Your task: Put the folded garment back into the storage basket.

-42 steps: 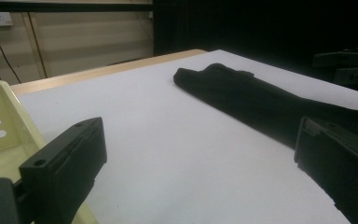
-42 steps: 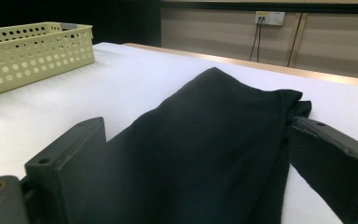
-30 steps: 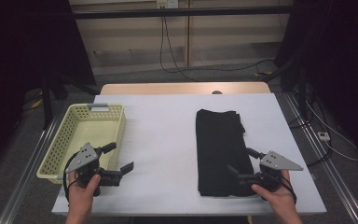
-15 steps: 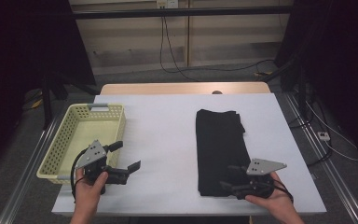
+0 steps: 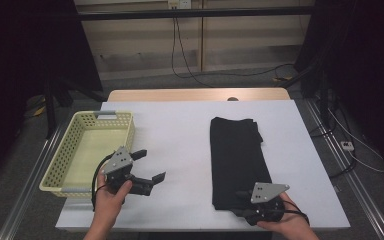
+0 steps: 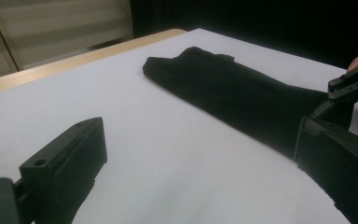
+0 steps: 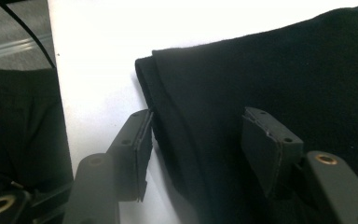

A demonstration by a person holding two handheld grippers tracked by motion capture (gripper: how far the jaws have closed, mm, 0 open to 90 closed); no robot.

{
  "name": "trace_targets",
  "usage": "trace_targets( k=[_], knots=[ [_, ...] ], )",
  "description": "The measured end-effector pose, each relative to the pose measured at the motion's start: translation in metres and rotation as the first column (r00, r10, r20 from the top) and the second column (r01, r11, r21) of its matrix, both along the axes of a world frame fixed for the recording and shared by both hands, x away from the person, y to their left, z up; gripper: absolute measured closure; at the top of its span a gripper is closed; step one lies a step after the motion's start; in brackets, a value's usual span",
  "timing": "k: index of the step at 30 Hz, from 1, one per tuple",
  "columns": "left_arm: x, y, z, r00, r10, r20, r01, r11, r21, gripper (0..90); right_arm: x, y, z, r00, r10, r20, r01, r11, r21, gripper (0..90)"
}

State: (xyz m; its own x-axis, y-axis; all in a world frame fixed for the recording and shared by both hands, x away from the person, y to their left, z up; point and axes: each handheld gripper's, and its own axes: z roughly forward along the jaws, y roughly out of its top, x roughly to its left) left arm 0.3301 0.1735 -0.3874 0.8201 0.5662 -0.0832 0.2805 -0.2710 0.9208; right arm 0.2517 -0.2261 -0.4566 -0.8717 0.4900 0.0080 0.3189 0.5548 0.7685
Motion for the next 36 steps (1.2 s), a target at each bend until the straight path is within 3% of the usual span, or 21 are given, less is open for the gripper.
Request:
trace_targets(
  k=[9,10,14,21,25,28,31,36],
  knots=[
    [0.016,-0.022,0.002,0.9996,-0.024,-0.014,0.024,0.9993,0.027,2.7,0.002,0.002,0.000,0.9998,-0.018,0.013,0.018,0.9997,-0.019,65.9],
    [0.018,-0.025,0.002,0.9996,-0.025,-0.016,0.025,0.9992,0.032,2.7,0.003,0.002,0.000,0.9997,-0.020,0.012,0.020,0.9997,-0.016,73.0],
    [0.026,-0.038,0.002,0.9988,-0.042,-0.024,0.043,0.9977,0.053,3.1,0.004,0.002,0.001,0.9996,-0.024,0.016,0.024,0.9994,-0.023,78.4],
    [0.034,-0.048,0.000,0.9983,-0.048,-0.033,0.050,0.9969,0.061,3.1,0.007,0.002,0.004,0.9998,-0.020,0.006,0.020,0.9992,-0.035,81.1],
    [0.039,-0.056,-0.005,0.9972,-0.057,-0.049,0.060,0.9965,0.058,3.3,0.011,-0.006,0.007,0.9986,-0.042,-0.030,0.044,0.9977,0.052,81.5],
    [0.043,-0.064,-0.009,0.9960,-0.063,-0.064,0.068,0.9949,0.074,3.4,0.010,-0.007,0.011,0.9984,-0.052,-0.022,0.053,0.9958,0.074,81.6],
    [0.049,-0.074,-0.011,0.9961,-0.045,-0.076,0.050,0.9966,0.066,3.6,0.011,-0.006,0.010,0.9985,-0.047,-0.026,0.049,0.9955,0.081,81.6],
    [0.060,-0.092,-0.011,0.9936,-0.058,-0.096,0.064,0.9964,0.055,3.9,0.013,-0.007,0.010,0.9982,-0.044,-0.040,0.048,0.9933,0.105,81.6]
  ],
)
